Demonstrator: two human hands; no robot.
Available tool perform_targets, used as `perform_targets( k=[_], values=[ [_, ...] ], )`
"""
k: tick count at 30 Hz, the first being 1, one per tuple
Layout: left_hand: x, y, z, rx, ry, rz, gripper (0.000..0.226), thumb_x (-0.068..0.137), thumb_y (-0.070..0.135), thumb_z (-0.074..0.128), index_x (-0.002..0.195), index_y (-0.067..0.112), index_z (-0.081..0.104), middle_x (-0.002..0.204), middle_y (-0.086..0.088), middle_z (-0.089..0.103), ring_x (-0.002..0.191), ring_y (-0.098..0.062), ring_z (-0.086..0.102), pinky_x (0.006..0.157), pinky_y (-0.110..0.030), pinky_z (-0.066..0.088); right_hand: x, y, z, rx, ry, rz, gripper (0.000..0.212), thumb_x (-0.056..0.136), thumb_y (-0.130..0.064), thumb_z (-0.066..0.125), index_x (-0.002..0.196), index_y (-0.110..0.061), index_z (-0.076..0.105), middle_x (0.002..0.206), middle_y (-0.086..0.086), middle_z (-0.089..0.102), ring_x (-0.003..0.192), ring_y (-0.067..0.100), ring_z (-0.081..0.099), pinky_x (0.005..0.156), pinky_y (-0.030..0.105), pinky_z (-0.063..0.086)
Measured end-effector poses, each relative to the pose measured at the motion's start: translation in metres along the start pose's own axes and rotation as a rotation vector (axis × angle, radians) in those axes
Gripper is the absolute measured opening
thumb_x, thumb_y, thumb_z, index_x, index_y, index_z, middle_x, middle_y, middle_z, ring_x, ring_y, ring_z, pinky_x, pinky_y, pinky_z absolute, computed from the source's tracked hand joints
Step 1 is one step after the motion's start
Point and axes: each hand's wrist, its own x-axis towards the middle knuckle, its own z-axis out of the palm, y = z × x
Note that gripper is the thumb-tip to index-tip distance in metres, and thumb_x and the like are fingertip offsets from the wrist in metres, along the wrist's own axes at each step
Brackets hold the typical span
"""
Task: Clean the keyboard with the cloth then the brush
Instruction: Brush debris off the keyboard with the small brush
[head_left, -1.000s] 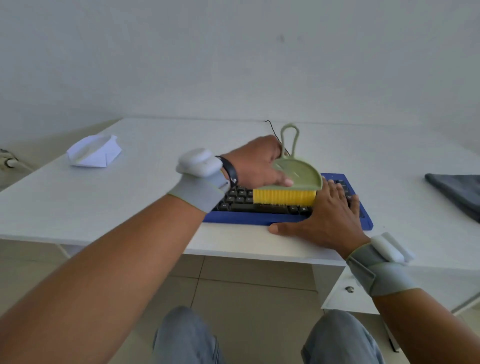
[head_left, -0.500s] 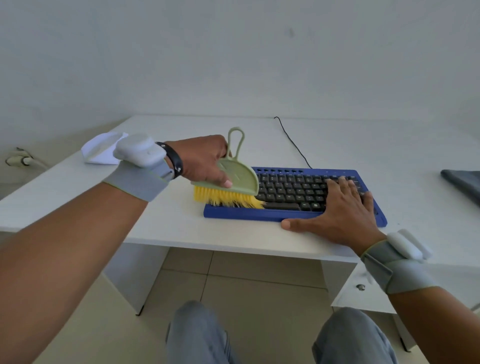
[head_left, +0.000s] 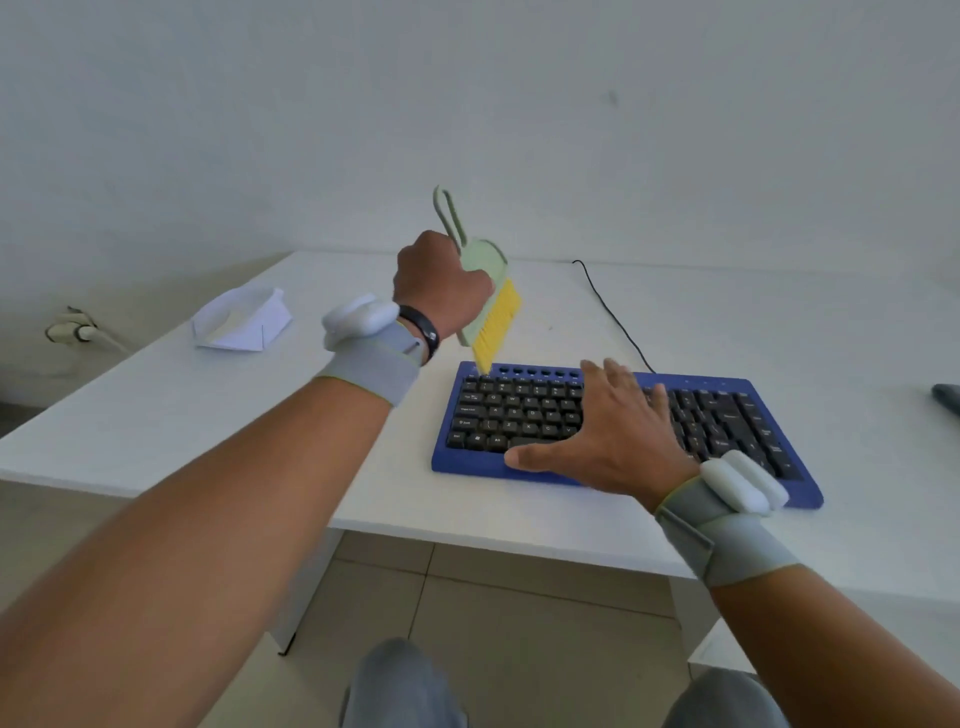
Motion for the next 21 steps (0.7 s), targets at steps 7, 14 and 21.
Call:
perform_targets(
  k=[7,14,21],
  values=[
    [0.001,0.001,0.046,-0.008,0.001,-0.119,0.033,0.081,0.008,0.059,0.062,0.012,0.032,0.064,-0.002,0.040,0.067,-0.030,0.048,0.049,-0.027,0.028,0.004,-0.002,0.014,0.010,-0.059,0.059,0.141,0.049,-0.096,0.050,0.154,-0.011,0.007,0.163,0.008,0.002,0.150,0.023,-0.002,0.120,0.054,-0.003],
    [-0.026,-0.003,0.043,0.202,-0.069,-0.064,0.033,0.081,0.008,0.062,0.066,0.012,0.032,0.097,-0.018,0.062,0.094,-0.036,0.062,0.062,-0.033,0.041,0.003,-0.002,0.017,-0.003,-0.053,0.058,0.144,0.047,-0.098,0.045,0.154,-0.010,0.008,0.163,0.008,0.002,0.151,0.022,-0.002,0.120,0.053,-0.003],
    [-0.066,0.006,0.022,0.290,-0.145,0.019,0.018,0.080,0.010,0.063,0.089,0.006,0.048,0.097,-0.014,0.050,0.081,-0.031,0.053,0.057,-0.032,0.037,0.003,0.000,0.019,-0.026,-0.028,0.042,0.147,0.042,-0.101,0.040,0.154,-0.011,0.009,0.163,0.008,0.004,0.150,0.023,0.000,0.120,0.053,-0.002]
  ],
)
